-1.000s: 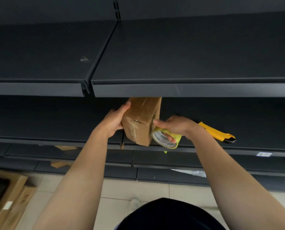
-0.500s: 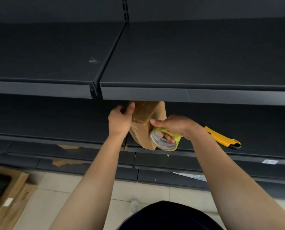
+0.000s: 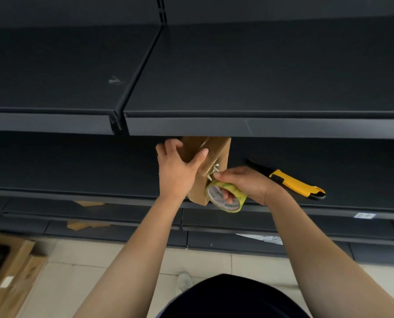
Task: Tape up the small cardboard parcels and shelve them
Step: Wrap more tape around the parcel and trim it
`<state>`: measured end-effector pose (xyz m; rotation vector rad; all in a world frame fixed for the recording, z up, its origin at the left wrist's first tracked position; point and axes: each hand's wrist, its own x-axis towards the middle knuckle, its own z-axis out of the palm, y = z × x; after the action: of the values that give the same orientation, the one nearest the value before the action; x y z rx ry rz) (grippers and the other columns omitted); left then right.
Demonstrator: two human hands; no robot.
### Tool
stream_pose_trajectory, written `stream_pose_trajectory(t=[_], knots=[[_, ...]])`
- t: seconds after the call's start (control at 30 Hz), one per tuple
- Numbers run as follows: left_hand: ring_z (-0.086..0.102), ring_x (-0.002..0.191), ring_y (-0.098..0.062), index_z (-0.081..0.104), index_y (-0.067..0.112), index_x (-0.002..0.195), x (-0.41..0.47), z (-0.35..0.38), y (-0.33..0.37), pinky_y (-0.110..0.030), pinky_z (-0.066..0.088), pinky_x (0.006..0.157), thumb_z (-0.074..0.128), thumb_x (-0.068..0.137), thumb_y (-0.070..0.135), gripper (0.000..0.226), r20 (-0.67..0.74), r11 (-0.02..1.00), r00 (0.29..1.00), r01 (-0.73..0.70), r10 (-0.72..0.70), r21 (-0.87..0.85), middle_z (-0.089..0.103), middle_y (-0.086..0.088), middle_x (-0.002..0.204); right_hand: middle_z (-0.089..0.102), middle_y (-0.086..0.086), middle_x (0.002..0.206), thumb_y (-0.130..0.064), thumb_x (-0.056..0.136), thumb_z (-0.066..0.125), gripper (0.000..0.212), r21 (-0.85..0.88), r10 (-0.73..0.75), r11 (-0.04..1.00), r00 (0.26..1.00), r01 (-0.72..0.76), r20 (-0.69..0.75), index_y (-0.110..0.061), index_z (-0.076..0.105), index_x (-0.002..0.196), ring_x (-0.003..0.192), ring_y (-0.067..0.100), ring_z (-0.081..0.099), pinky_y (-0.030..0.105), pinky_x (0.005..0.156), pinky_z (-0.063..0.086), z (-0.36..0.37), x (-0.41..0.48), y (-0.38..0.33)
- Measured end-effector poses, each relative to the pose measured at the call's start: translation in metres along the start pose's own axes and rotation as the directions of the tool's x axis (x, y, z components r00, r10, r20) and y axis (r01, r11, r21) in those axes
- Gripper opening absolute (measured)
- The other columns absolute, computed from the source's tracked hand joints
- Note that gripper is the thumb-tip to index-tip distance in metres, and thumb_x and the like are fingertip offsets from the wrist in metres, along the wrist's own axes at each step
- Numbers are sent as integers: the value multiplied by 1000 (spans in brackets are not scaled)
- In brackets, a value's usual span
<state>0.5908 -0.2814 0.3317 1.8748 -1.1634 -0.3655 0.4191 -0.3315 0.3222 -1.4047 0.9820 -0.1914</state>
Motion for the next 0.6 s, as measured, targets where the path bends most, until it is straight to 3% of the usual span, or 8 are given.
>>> stream_pose_trajectory(t=[0.17,0.23,0.3,0.33,0.4,0.47,0.53,0.6], knots=[[47,98,6,53,22,121,4,1,-3,-6,36,76,60,88,44,40,60,978,998,4,9,-208,39,8,120,67,7,65,-40,90,62,33,172,17,985,999,-9,-43,-9,67,79,54,14,62,24,58,52,16,5,2],[50,99,3,52,18,123,-1,-1,-10,-6,41,80,58,92,34,35,-76,950,994,54,-81,-307,44,3,122,68,8,66,-39,90,61,32,212,32,977,998,-21,-50,-8,68,81,55,14,63,23,58,53,21,8,0],[55,87,-1,54,14,109,-13,-4,-15,-7,45,74,59,92,18,18,-208,927,952,142,-224,-346,53,-5,113,70,10,70,-38,91,60,32,261,50,965,997,-35,-52,-7,68,85,57,15,64,26,63,55,22,10,-1],[56,82,-4,54,15,99,-20,-3,-18,-11,48,73,59,90,13,11,-194,906,932,224,-307,-359,57,-7,106,70,10,71,-37,92,60,32,269,59,962,997,-41,-57,-6,68,87,58,16,65,28,66,55,22,12,-1],[63,83,-15,56,15,91,-36,2,-20,-24,52,75,60,86,13,7,38,822,902,409,-431,-397,64,-7,95,71,11,73,-38,93,58,33,257,63,965,996,-44,-65,-6,68,90,60,17,66,32,70,57,23,14,-2],[69,88,-20,59,13,96,-51,7,-15,-28,53,76,61,88,29,18,316,724,838,544,-445,-425,69,-8,94,72,11,76,-40,94,55,36,201,48,979,996,-33,-73,-7,69,90,66,20,67,36,77,56,25,15,-3],[70,84,-15,59,13,97,-58,15,-9,-27,54,74,62,87,42,31,414,687,808,581,-420,-436,71,-7,91,73,9,84,-43,94,53,37,138,40,990,993,-25,-114,-10,69,95,78,21,69,38,84,54,26,15,-3],[70,80,-14,58,14,92,-58,19,-2,-24,56,68,65,86,37,24,412,685,811,577,-415,-446,70,-7,87,72,7,95,-45,94,52,38,159,79,986,983,-53,-166,-12,66,107,89,21,68,39,88,52,27,17,-3]])
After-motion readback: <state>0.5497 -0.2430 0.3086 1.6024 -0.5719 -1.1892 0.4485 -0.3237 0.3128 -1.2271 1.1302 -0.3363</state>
